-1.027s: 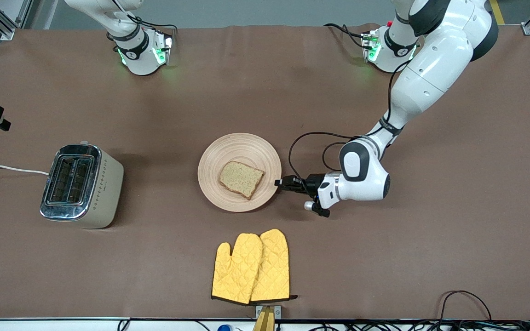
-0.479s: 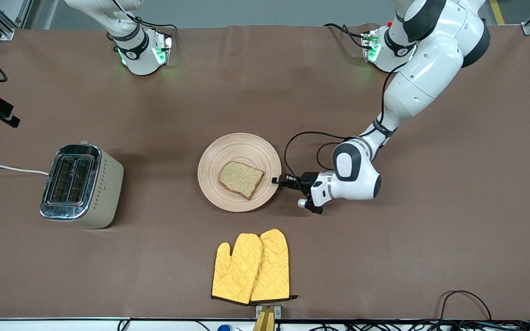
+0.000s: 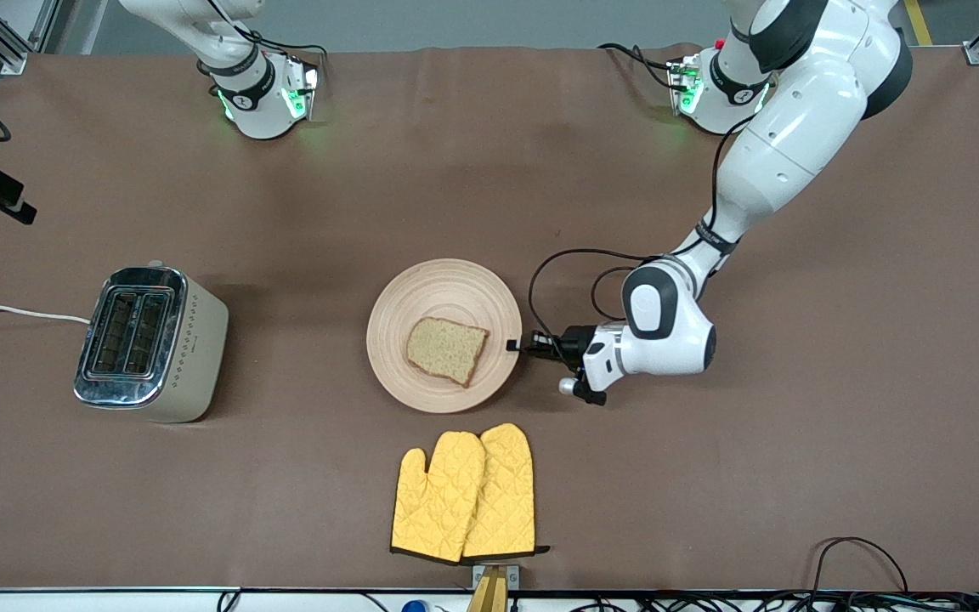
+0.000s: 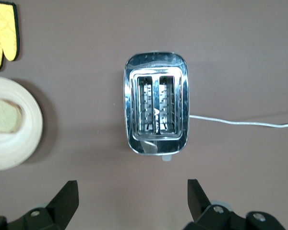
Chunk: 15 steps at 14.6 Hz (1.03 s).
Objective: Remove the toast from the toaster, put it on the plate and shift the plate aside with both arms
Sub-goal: 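Slide the plate with the left gripper away from the toaster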
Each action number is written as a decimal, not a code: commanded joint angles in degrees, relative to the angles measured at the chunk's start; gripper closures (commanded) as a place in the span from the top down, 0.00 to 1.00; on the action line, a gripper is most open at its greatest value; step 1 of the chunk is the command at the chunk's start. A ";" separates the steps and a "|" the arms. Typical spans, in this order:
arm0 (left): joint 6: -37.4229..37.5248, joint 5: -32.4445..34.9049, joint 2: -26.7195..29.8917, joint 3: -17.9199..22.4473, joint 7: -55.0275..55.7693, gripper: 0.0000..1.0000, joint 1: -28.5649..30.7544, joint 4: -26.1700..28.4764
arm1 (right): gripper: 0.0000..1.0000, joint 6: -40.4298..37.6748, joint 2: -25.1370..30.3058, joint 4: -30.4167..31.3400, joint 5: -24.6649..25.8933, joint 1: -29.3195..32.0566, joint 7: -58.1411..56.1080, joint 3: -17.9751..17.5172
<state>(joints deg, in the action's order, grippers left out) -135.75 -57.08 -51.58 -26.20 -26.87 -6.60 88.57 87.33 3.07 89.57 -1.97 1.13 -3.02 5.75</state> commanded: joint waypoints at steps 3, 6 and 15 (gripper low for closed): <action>4.43 -0.05 11.48 -0.08 3.85 0.00 6.93 5.90 | 1.00 -1.19 1.06 -0.71 1.09 -0.69 0.29 -0.91; 5.31 -0.05 17.90 -0.08 3.93 0.00 13.34 10.74 | 1.00 0.56 1.06 -0.19 1.44 -0.95 -1.55 -0.91; 15.68 9.18 21.52 -0.08 -10.19 0.00 37.51 18.92 | 1.00 0.30 1.14 0.26 2.32 -0.78 -1.38 -0.83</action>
<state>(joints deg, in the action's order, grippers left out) -123.29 -47.95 -31.96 -25.46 -32.41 26.71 104.78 87.23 3.29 88.92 -0.84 0.24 -3.94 5.03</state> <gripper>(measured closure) 0.912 0.000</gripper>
